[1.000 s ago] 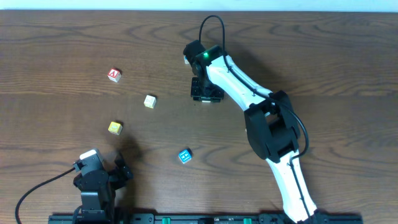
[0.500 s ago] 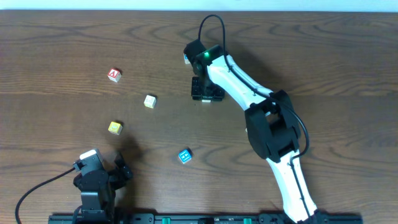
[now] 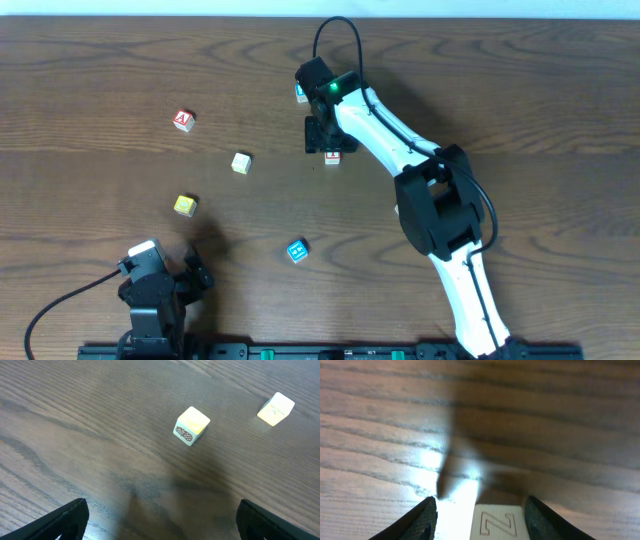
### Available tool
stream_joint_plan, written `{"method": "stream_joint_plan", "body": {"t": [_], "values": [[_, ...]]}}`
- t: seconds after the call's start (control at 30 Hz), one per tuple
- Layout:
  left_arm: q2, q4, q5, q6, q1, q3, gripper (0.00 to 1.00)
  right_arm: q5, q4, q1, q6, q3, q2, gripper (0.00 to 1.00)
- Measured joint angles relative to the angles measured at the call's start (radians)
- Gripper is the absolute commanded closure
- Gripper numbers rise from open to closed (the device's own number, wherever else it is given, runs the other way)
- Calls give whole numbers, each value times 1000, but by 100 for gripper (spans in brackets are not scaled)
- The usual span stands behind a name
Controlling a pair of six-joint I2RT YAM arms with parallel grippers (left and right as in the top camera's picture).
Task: Spell out Ai2
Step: 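Lower the 'I' block onto the table and open the right gripper, then move the right gripper over the blue '2' block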
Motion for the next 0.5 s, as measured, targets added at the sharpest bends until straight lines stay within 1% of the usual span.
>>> {"method": "stream_joint_plan", "body": {"t": [0.17,0.5], "values": [[0,0,0,0,0,0,5,18,37,-2,-42,0,0,41],[0,0,0,0,0,0,5,32,85,-53,-89,0,0,40]]}}
